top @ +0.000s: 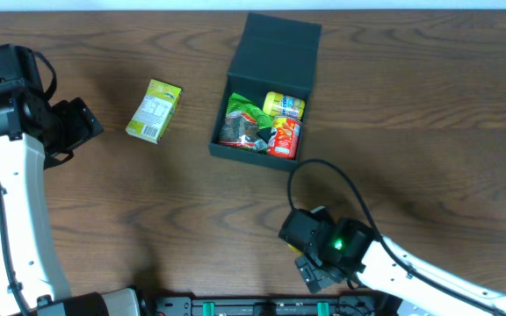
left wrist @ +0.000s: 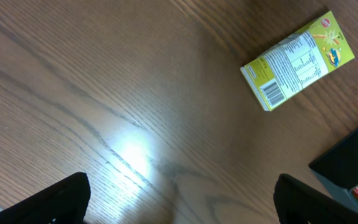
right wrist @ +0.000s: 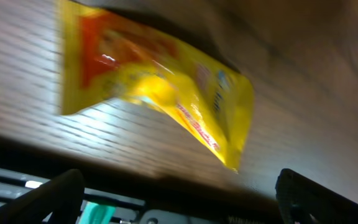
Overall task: Pack container
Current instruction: 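Reach the right gripper to the yellow candy packet and grasp it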
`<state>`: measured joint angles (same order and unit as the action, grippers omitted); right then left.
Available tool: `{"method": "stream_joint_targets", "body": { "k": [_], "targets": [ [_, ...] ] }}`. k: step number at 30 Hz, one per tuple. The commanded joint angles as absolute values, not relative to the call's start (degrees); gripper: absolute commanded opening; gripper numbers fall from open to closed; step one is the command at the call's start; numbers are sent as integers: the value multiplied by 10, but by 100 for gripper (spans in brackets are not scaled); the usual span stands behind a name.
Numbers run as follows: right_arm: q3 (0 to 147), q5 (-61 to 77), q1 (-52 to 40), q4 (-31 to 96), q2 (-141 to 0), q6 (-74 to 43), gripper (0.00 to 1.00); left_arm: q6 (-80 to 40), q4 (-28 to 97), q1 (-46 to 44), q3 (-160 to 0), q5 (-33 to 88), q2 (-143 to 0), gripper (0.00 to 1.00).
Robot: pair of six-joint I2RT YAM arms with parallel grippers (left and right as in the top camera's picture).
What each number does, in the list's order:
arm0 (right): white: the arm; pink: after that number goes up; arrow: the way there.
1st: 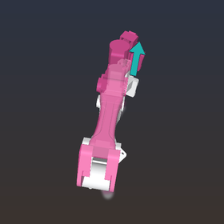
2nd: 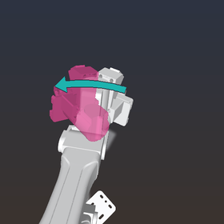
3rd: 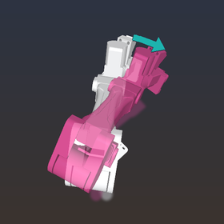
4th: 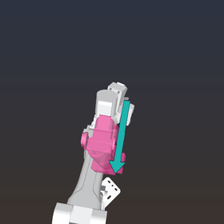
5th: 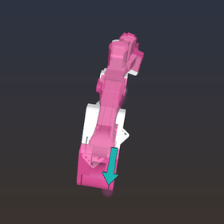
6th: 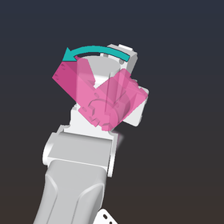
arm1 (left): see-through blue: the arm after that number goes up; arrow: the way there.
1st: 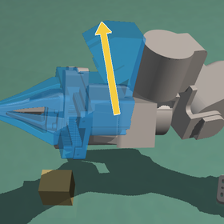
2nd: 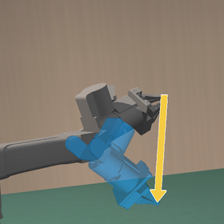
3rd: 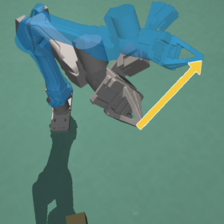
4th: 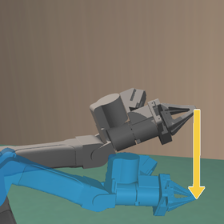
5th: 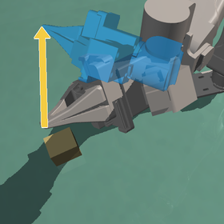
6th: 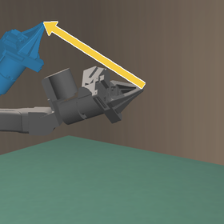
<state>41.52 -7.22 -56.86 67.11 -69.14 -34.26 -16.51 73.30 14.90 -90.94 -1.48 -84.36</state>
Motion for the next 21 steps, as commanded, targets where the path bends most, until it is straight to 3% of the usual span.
{"method": "stream_joint_targets", "body": {
  "k": [1, 21],
  "targets": [
    [418, -84, -563, 675, -667, -438, 99, -169, 735, 151, -906, -15, -841, 95],
    [380, -50, -537, 676, -733, -557, 99, -169, 735, 151, -906, -15, -841, 95]
  ]
}}
